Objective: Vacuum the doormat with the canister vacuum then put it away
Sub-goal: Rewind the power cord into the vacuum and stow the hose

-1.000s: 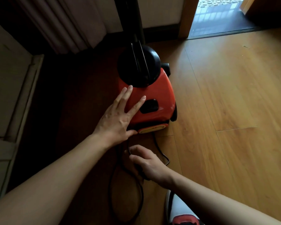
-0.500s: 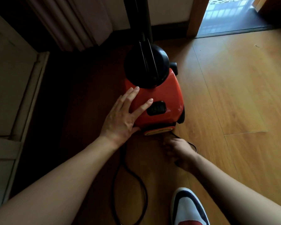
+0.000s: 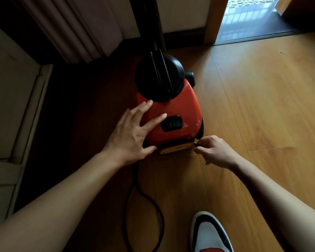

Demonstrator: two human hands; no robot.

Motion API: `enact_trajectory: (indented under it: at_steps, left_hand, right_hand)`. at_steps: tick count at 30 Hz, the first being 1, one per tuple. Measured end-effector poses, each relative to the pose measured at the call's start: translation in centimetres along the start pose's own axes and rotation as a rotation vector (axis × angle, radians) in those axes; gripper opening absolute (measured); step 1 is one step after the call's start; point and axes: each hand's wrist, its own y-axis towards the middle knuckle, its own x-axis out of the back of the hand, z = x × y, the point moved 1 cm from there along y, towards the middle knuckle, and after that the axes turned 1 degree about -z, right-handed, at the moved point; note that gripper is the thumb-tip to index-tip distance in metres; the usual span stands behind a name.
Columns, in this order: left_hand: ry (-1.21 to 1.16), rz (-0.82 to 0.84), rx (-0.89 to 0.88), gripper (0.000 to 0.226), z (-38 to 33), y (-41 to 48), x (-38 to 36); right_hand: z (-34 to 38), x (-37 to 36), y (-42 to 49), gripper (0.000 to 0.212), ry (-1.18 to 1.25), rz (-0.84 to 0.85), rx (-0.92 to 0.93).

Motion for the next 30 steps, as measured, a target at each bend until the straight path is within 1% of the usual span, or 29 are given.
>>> enact_trajectory:
  at_steps: [2, 4, 6, 8, 11, 13, 16, 18, 19, 21, 22, 23, 25, 27, 28, 30]
  left_hand:
    - [-0.156, -0.072, 0.074, 0.085, -0.3, 0.3, 1.2]
    - [-0.242, -0.196, 0.139, 0.078, -1.0, 1.1, 2.3]
    - [-0.251, -0.289, 0.180, 0.078, -2.2, 2.1, 3.0]
    - [-0.296, -0.344, 0.237, 0.081, -3.5, 3.0, 3.3]
    - [-0.424, -0.429, 0.376, 0.086, -4.6, 4.6, 3.2]
    - [-0.489, -0.475, 0.476, 0.084, -4.9, 6.0, 3.4]
    - [-0.565, -0.473, 0.579, 0.080, -4.7, 8.2, 3.7]
    - [-0.706, -0.434, 0.617, 0.072, -4.3, 9.4, 3.4]
    - [-0.800, -0.420, 0.640, 0.062, -4.1, 9.9, 3.1]
    - [-0.987, -0.387, 0.679, 0.034, -4.3, 10.5, 3.1]
    - [-1.085, -0.377, 0.692, 0.024, -4.5, 10.8, 3.1]
    - [-1.172, -0.370, 0.698, 0.020, -4.7, 11.0, 3.3]
    - [-1.255, -0.365, 0.707, 0.021, -5.0, 11.3, 3.6]
    - [-1.264, -0.368, 0.713, 0.019, -5.1, 11.5, 3.8]
    - [-1.265, -0.368, 0.717, 0.017, -5.2, 11.5, 3.8]
    - [-1.271, -0.372, 0.720, 0.014, -5.2, 11.5, 3.7]
  right_hand:
    - [-0.3, -0.2, -0.2, 0.025, -0.100, -0.039, 0.032]
    - [-0.7, -0.5, -0.2, 0.024, -0.152, -0.075, 0.048]
    - [-1.1, -0.7, -0.3, 0.024, -0.157, -0.106, 0.062]
    - [-1.3, -0.8, -0.3, 0.019, -0.137, -0.121, 0.068]
    - [-1.6, -1.3, -0.2, 0.011, -0.110, -0.123, 0.069]
    - [-1.6, -1.5, 0.0, 0.008, -0.106, -0.146, 0.073]
    - [-1.3, -1.6, 0.1, 0.016, -0.113, -0.178, 0.091]
    - [-1.2, -1.5, 0.0, 0.020, -0.178, -0.207, 0.131]
    - [-1.2, -1.5, -0.1, 0.022, -0.226, -0.226, 0.163]
    - [-1.6, -1.5, -0.1, 0.025, -0.358, -0.284, 0.248]
    - [-1.9, -1.5, -0.1, 0.025, -0.426, -0.317, 0.276]
    - [-2.2, -1.5, 0.0, 0.027, -0.477, -0.340, 0.283]
    - [-2.7, -1.5, 0.1, 0.039, -0.529, -0.308, 0.234]
    - [-2.9, -1.4, 0.2, 0.047, -0.491, -0.208, 0.151]
    - [-3.0, -1.5, 0.4, 0.046, -0.435, -0.166, 0.118]
    - [-3.4, -1.8, 0.7, 0.035, -0.362, -0.139, 0.092]
